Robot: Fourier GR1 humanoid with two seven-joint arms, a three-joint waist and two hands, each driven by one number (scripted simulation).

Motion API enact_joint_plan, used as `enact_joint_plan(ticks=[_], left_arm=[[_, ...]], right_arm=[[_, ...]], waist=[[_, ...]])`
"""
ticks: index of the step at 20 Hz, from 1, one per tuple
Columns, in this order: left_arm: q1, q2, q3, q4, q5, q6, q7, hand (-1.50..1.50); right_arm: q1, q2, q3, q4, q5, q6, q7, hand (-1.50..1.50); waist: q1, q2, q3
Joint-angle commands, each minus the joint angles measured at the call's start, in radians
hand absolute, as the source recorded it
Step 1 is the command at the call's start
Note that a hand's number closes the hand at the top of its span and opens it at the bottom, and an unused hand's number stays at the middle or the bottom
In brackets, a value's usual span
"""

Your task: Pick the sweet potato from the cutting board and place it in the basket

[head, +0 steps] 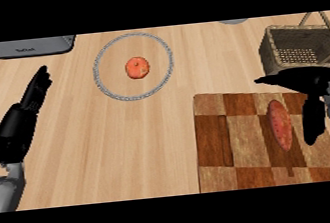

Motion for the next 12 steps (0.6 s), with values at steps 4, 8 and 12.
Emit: enact_joint_plan(ticks=[4,8,12], left_arm=[[0.038,-0.023,0.042,-0.067,-0.031,-0.041,0.030,0.00],[0.052,-0.035,0.059,-0.086,-0.038,-0.051,0.031,0.00],[-0.021,-0.063,0.083,-0.004,-0.059,-0.069,0.041,0.00]], right_arm=[[0.054,0.056,-0.055,0.027,0.155,-0.034,-0.115,-1.50],[0.080,0.041,-0.059,0.098,0.244,-0.094,-0.238,-1.50],[0.147,0.128,-0.085,0.019,0.261,-0.090,-0.156,-1.50]], waist=[[0.001,-0.001,0.000],[0.003,0.000,0.000],[-0.006,-0.001,0.000]])
